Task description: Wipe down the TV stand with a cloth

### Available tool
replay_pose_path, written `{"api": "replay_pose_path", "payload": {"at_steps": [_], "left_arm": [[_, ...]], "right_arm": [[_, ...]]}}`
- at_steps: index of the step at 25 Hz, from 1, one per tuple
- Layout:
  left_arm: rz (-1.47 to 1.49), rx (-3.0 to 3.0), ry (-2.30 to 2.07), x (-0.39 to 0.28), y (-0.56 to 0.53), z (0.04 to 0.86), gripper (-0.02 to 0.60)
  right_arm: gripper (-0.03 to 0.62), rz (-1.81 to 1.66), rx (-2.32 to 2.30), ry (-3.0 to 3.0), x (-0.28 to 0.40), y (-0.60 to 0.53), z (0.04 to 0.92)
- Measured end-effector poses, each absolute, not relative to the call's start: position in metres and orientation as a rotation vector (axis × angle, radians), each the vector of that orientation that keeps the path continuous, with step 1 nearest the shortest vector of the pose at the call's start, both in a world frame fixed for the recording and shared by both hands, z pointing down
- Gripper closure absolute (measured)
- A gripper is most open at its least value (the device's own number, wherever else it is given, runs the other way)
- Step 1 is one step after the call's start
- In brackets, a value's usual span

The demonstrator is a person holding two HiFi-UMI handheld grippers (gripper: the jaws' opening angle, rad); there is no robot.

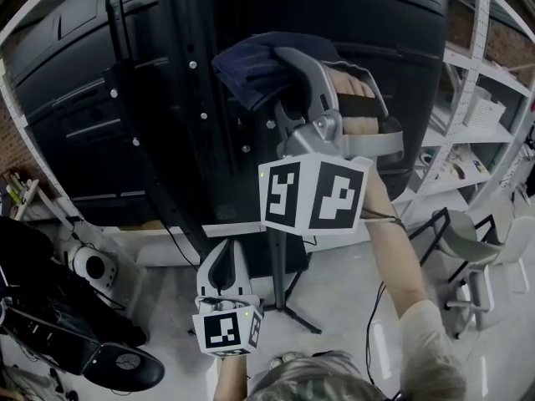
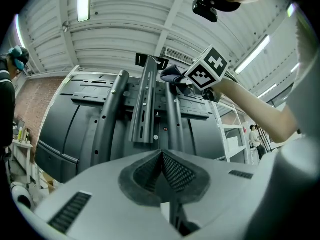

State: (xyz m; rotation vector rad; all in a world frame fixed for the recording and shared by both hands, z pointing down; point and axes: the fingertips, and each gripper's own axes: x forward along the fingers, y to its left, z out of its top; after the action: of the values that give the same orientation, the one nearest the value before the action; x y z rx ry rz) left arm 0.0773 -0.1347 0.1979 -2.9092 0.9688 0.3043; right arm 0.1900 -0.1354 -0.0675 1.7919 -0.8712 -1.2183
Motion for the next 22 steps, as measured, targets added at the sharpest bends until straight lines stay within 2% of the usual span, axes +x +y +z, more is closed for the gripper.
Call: {"api": "replay_pose_path", "payload": {"at_steps": [22], "left_arm": [[0.274, -2.942, 0.927, 0.075, -0.125, 0.204, 0.566]], "right_arm": [[0.531, -1.068, 1.696, -0.968, 0.184, -0.139, -0.008]]}}
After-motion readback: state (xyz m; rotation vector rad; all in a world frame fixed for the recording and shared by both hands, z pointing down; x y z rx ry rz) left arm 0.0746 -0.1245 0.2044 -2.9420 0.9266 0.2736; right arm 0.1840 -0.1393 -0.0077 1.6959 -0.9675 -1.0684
